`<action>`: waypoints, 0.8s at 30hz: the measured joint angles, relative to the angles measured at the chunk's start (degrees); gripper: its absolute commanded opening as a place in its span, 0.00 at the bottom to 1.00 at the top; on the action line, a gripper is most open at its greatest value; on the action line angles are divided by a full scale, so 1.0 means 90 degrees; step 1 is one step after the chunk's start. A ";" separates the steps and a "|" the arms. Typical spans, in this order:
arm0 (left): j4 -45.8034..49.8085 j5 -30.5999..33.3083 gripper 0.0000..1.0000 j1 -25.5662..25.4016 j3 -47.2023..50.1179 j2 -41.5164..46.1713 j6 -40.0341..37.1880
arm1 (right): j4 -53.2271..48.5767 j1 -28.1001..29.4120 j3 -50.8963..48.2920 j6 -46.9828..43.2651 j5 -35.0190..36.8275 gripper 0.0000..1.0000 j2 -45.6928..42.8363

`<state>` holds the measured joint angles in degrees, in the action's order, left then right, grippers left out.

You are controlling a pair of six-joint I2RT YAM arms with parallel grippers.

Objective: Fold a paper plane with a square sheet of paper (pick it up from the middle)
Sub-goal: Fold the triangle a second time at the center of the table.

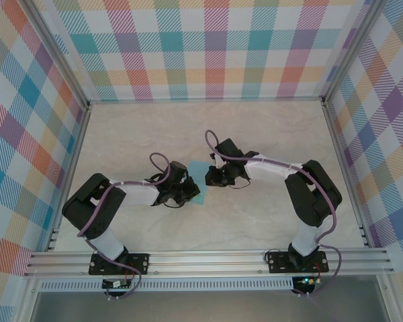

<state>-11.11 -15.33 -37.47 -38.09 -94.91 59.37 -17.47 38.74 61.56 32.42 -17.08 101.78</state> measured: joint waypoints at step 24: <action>-0.0092 0.0270 0.04 -0.0058 0.0148 0.0141 0.0296 | 0.1001 0.0199 -0.0665 0.0622 -0.1445 0.08 0.0474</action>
<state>-11.94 -12.91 -38.00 -36.75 -93.65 62.04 -8.47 40.53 55.57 38.02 -30.09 106.04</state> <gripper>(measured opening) 0.049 0.081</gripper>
